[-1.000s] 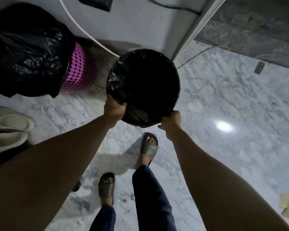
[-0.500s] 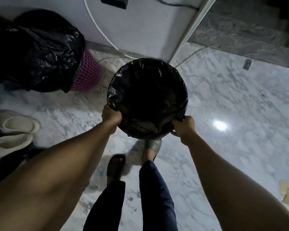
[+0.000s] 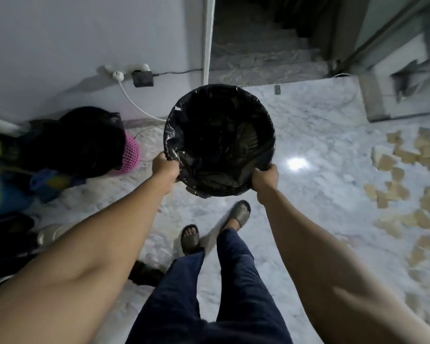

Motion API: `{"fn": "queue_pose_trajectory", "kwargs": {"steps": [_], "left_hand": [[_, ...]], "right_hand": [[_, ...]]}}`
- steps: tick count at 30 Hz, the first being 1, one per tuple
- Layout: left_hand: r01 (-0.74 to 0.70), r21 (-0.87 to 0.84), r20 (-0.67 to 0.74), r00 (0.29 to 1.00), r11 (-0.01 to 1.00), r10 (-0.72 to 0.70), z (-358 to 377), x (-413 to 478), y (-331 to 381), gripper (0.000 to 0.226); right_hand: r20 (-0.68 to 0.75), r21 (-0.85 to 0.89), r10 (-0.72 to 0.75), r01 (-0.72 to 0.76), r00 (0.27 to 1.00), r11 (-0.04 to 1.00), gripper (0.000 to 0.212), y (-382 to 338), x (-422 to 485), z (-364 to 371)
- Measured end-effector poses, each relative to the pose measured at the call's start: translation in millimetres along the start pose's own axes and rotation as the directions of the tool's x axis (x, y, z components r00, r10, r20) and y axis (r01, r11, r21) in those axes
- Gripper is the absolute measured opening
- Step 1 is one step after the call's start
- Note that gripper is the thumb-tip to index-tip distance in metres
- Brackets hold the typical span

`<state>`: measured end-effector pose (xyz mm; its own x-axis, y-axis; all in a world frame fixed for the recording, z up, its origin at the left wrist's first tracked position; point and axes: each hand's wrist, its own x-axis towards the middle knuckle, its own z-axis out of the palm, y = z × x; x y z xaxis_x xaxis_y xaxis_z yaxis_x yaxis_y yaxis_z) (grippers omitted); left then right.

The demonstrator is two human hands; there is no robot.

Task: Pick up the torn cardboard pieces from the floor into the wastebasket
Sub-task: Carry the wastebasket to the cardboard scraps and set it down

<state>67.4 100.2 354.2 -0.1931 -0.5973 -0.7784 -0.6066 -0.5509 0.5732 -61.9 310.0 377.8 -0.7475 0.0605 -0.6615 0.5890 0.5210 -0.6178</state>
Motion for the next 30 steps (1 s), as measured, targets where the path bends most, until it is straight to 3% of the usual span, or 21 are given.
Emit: {"fn": "queue_pose_trajectory", "kwargs": {"steps": [6, 9, 13, 20, 25, 30], "left_hand": [[-0.131, 0.094, 0.163, 0.98, 0.987, 0.115, 66.2, -87.7, 30.8, 0.02], [-0.191, 0.194, 0.224, 0.964, 0.962, 0.146, 120.7, -123.1, 34.1, 0.019], [-0.265, 0.264, 0.353, 0.921, 0.927, 0.162, 217.8, -186.1, 17.7, 0.02], [-0.364, 0.279, 0.565, 0.81, 0.888, 0.155, 395.1, -343.6, -43.3, 0.027], [-0.401, 0.32, 0.632, 0.765, 0.858, 0.122, 497.2, -419.6, -83.3, 0.03], [-0.409, 0.31, 0.687, 0.721, 0.858, 0.095, 581.5, -474.3, -100.7, 0.032]], "right_hand": [[-0.173, 0.293, 0.039, 0.014, 0.984, 0.956, 0.037, 4.9, -49.2, -104.0], [-0.123, 0.431, 0.089, -0.028, 0.988, 0.902, 0.034, 24.0, -50.8, -163.5], [-0.196, 0.55, 0.134, -0.005, 0.971, 0.835, 0.047, 69.8, -45.4, -259.7], [-0.283, 0.757, 0.363, -0.026, 0.888, 0.653, 0.053, 163.9, -20.6, -456.5], [-0.32, 0.853, 0.46, 0.041, 0.829, 0.52, 0.037, 204.1, -13.2, -567.5], [-0.243, 0.895, 0.483, 0.003, 0.841, 0.446, 0.023, 217.0, 3.3, -638.0]]}}
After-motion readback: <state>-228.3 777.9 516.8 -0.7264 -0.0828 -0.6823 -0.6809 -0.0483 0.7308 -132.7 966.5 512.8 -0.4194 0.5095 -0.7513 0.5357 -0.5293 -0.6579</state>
